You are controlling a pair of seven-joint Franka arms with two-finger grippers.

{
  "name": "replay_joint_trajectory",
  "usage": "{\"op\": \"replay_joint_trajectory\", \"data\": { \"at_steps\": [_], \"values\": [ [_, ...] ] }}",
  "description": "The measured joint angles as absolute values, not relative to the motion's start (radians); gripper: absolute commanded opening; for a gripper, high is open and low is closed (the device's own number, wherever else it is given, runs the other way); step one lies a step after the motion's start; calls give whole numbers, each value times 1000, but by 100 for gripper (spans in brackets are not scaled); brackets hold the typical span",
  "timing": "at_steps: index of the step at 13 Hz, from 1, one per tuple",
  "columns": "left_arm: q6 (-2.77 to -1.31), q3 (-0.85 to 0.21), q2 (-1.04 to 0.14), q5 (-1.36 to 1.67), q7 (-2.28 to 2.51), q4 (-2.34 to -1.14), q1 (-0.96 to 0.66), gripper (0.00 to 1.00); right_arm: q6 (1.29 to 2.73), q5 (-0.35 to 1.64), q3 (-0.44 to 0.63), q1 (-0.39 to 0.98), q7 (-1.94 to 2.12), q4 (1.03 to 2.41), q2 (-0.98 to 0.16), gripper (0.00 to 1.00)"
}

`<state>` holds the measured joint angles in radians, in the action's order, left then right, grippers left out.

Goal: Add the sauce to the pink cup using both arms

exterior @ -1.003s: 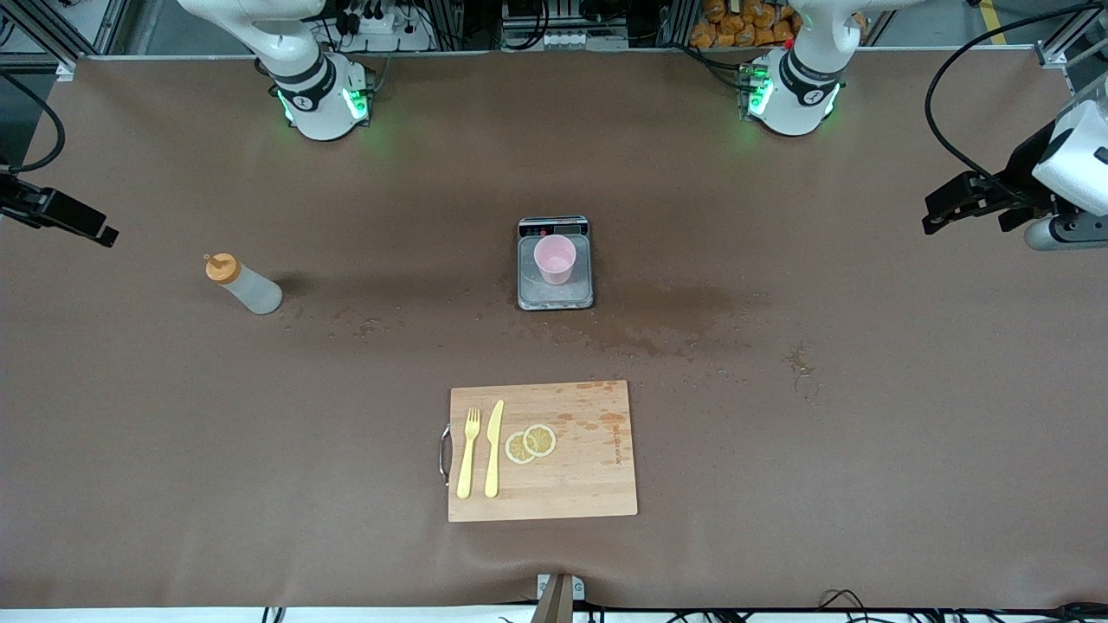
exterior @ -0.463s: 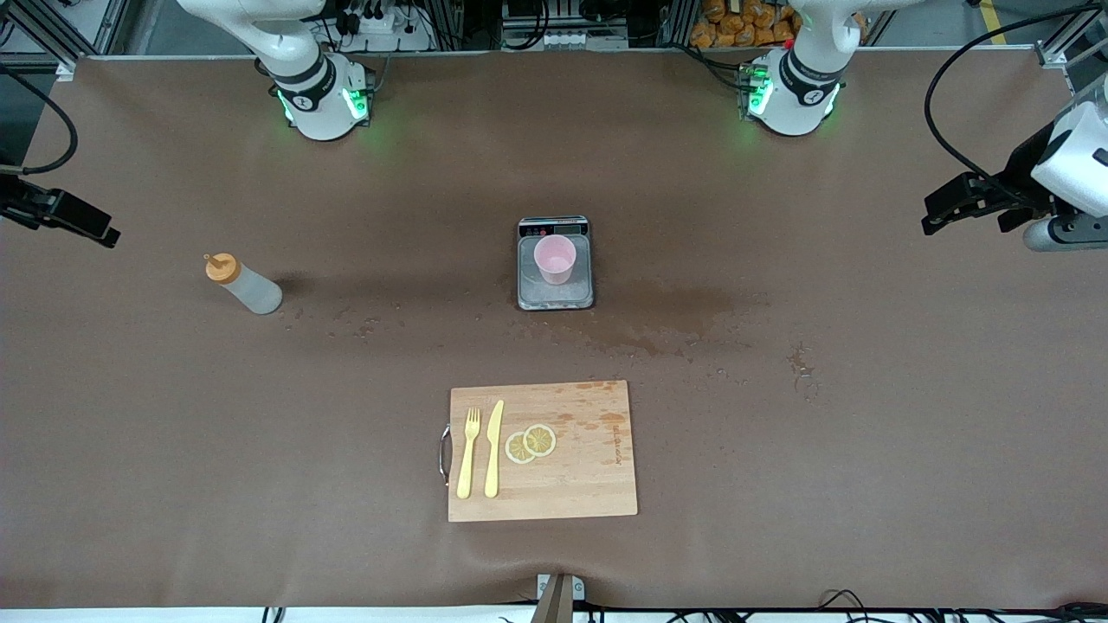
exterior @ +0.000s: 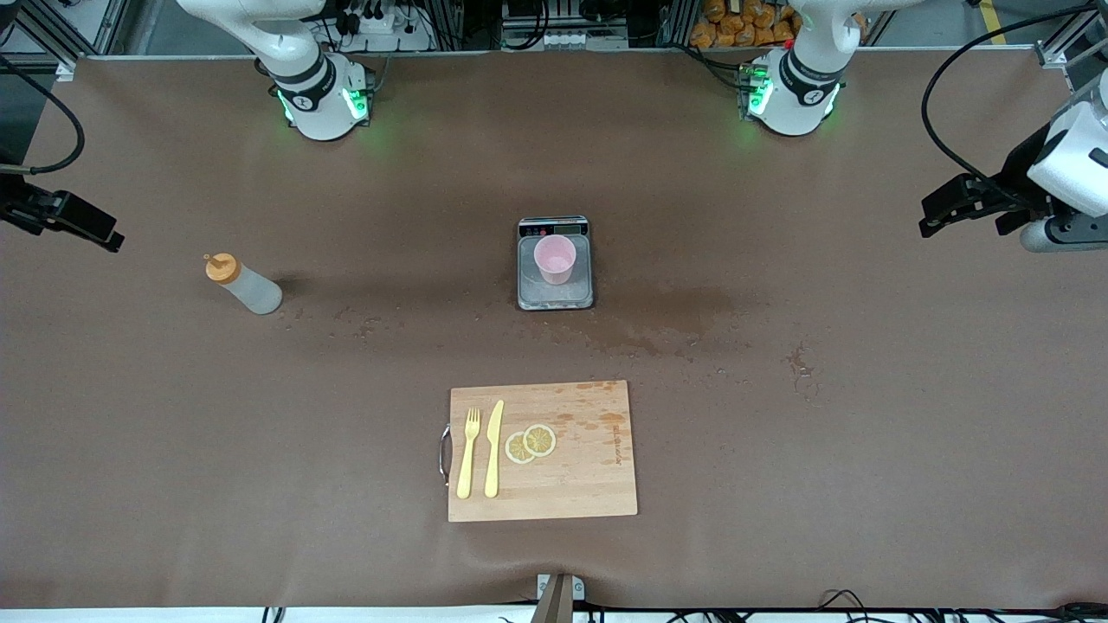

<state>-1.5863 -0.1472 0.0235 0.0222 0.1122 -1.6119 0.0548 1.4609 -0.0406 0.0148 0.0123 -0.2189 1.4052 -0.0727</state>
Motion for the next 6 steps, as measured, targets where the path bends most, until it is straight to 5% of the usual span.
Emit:
{"op": "replay_joint_trajectory", "data": {
  "at_steps": [6],
  "values": [
    [-1588,-149,24,22,112,-1575,58,100,1477,-39,17,12,-219,1405,-73,100]
  ]
}}
